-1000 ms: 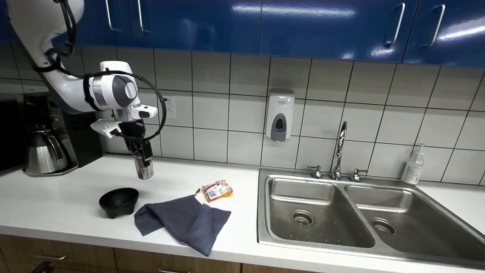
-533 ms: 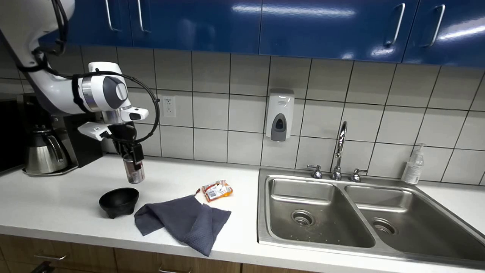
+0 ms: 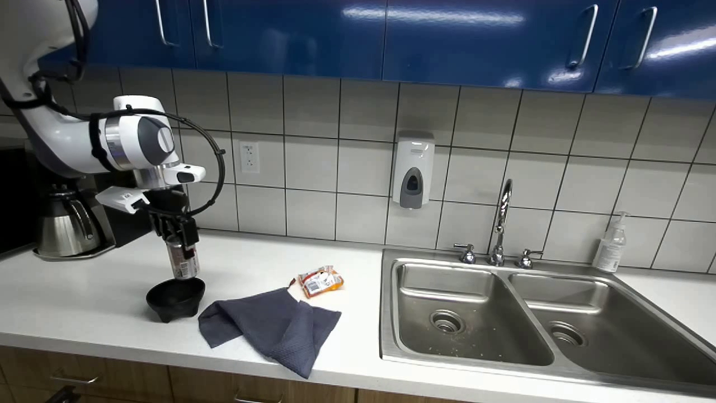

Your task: Put the can in the black bowl.

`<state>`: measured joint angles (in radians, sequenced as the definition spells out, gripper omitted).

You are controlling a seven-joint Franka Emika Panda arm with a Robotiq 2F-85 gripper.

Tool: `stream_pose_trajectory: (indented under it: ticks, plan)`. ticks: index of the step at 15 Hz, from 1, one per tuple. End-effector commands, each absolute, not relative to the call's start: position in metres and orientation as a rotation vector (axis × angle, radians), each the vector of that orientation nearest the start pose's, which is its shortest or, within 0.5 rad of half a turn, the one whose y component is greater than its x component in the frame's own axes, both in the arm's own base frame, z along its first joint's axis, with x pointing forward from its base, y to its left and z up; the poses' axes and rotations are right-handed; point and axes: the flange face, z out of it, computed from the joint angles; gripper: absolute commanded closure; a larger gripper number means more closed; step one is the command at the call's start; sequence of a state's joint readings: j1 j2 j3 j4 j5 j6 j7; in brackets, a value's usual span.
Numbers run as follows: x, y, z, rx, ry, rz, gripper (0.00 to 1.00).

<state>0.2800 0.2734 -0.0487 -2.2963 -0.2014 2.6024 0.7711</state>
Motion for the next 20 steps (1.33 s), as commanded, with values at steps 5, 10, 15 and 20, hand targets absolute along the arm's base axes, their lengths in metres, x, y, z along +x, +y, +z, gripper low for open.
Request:
stream_pose_trajectory:
  ticks: [5,10,15,20]
  plan:
    - [0.507,0.141,0.226,-3.210,0.559,-0.095,0.61]
    - [0.503,0.149,0.206,-3.243,0.551,-0.052,0.61]
    - [0.505,0.154,0.191,-3.256,0.579,-0.066,0.61]
    - [0.513,0.154,0.182,-3.256,0.630,-0.071,0.61]
